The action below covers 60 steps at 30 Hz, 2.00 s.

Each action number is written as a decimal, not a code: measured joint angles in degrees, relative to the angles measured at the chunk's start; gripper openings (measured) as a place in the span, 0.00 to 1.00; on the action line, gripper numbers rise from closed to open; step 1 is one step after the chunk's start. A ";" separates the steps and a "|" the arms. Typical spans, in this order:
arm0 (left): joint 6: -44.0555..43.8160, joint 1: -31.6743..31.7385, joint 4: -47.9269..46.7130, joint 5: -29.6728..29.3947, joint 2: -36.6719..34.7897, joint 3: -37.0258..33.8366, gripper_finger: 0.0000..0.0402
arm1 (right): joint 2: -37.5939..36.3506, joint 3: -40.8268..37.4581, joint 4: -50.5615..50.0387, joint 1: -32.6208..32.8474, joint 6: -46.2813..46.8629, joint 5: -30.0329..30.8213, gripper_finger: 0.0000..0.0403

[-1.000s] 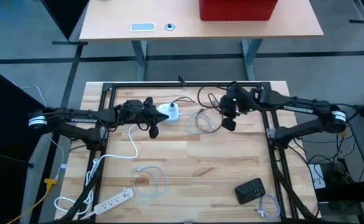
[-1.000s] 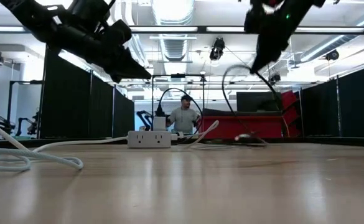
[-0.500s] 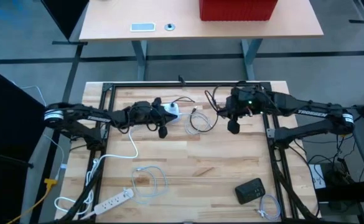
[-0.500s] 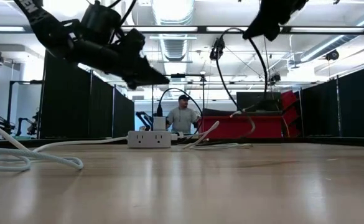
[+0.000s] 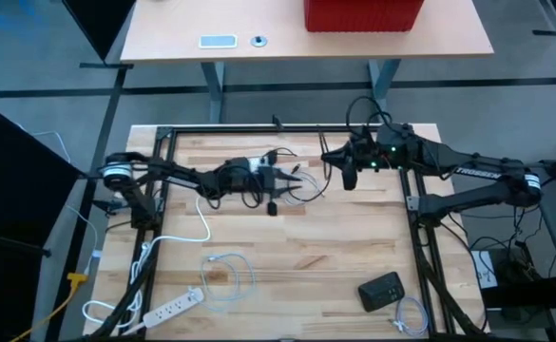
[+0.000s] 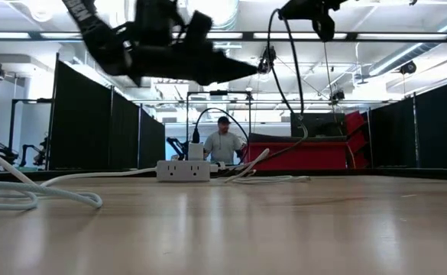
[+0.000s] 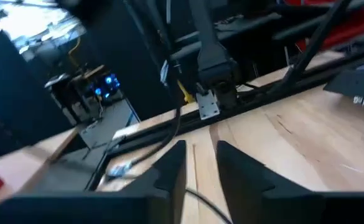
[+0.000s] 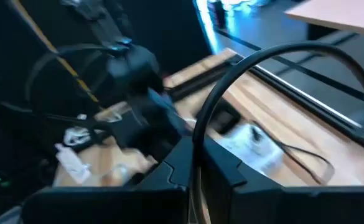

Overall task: Insert USB
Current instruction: Insert the black USB cable into the top white outlet extension

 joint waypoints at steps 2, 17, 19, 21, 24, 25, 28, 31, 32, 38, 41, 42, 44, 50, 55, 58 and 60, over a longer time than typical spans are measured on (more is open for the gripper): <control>2.26 -0.47 -3.63 -1.83 2.27 4.10 0.29 | 0.49 0.00 1.71 0.03 0.05 -1.77 0.02; -0.20 -0.72 -15.63 -6.02 11.88 19.62 0.64 | 1.01 0.02 4.81 0.00 -4.62 -4.76 0.02; -1.22 -0.71 -16.78 -6.06 13.15 20.67 0.61 | 1.04 0.02 4.80 0.00 -4.84 -4.75 0.02; -2.28 -0.72 -17.71 -6.24 13.59 21.54 0.53 | 1.03 0.02 4.97 0.00 -5.26 -4.75 0.02; -3.69 -0.72 -18.80 -7.32 13.19 21.82 0.35 | 1.01 0.02 4.69 0.00 -5.29 -4.75 0.02; -4.10 -0.72 -18.94 -7.53 12.77 21.57 0.27 | 1.01 0.02 4.32 0.00 -5.29 -4.75 0.02; -5.21 -0.72 -18.95 -7.57 11.29 21.17 0.06 | 0.97 0.07 4.29 0.00 -6.32 -4.75 0.02; -7.30 -0.76 -19.88 -6.69 10.16 20.75 0.02 | 0.74 0.17 2.40 -0.01 -9.46 -4.67 0.02; -8.29 -0.76 -20.21 -5.04 9.71 20.46 0.02 | 0.68 0.17 0.81 -0.02 -10.49 -4.32 0.02; -17.57 -0.50 -19.87 7.23 6.51 19.77 0.02 | 0.63 0.13 -15.37 -0.21 -15.73 9.23 0.09; -22.89 0.48 -19.79 10.45 5.53 19.77 0.02 | 0.80 -0.27 -23.63 -0.22 -15.89 14.18 0.17; -24.74 0.94 -19.71 11.34 5.32 19.77 0.02 | 0.80 -0.51 -25.45 -0.18 -15.41 14.59 0.20; -28.57 2.01 -19.37 13.47 4.95 19.77 0.02 | 0.75 -1.12 -27.97 -0.13 -13.50 14.65 0.26; -41.60 6.85 -18.40 23.82 4.94 19.77 0.02 | 0.64 -1.83 -32.92 1.12 -11.14 7.31 0.42; -49.26 11.44 -18.68 29.42 5.07 19.63 0.02 | -0.70 -1.86 -37.01 2.67 -10.20 5.98 0.48; -51.46 12.80 -18.71 32.27 5.10 19.20 0.02 | -2.00 -1.88 -37.52 2.64 -8.81 6.30 0.50; -52.64 13.22 -18.75 33.63 5.13 18.89 0.02 | -3.21 -1.88 -36.79 2.62 -7.91 6.50 0.50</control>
